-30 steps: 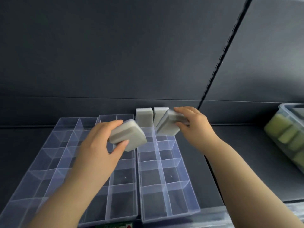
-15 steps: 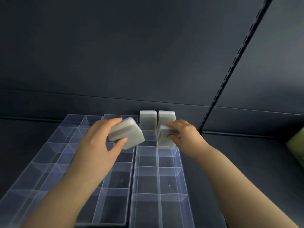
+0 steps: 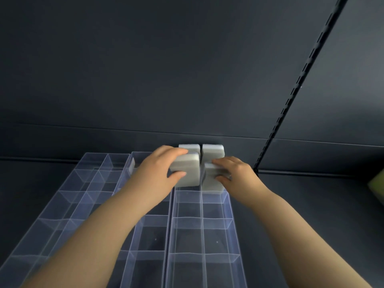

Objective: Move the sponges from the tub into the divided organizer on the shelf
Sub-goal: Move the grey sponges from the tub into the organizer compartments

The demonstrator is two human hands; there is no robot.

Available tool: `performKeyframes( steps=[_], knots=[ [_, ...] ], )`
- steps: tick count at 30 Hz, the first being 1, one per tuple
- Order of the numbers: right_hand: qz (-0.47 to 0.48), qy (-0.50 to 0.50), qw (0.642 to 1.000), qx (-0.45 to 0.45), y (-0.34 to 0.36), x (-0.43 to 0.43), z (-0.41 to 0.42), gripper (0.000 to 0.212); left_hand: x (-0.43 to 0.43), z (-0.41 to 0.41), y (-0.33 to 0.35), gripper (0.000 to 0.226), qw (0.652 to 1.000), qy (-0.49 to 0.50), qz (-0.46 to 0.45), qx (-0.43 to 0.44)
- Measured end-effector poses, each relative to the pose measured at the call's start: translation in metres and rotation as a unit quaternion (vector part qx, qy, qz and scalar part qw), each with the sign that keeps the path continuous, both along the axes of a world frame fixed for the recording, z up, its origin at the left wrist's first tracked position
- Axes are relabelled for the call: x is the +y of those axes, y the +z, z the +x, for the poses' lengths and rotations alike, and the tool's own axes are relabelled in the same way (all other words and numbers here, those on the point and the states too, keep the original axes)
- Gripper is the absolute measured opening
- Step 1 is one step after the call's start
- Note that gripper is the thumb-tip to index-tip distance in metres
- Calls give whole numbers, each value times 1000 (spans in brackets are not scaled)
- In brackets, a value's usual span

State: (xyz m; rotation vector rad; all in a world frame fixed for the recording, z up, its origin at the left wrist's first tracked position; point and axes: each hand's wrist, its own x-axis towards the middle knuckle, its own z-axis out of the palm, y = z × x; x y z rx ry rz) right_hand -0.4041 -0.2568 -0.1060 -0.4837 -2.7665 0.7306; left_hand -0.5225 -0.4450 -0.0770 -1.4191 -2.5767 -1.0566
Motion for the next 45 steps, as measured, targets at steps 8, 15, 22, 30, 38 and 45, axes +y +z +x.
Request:
performKeyframes(
  steps=[8,15,22,30,38,45],
  knots=[
    [-22,-15,1000,0,-2,-1,0,41,23,-14,-12,44,997,-27,-63,-28],
    [-32,-28,999,1,-4,-3,-3,41,30,-20,-36,45,993,-27,-106,-42],
    [-19,-30,999,-10,-4,-3,-6,42,31,-24,-43,46,994,-28,-98,-34],
    [40,-19,999,-14,7,-3,-3,44,29,-22,-30,47,991,-40,-126,37],
    [47,-20,998,34,15,-7,25,40,12,7,-9,43,992,-14,-101,77],
    [-33,-12,999,34,-10,-34,65,42,-23,55,-26,45,986,18,-133,96]
  ],
)
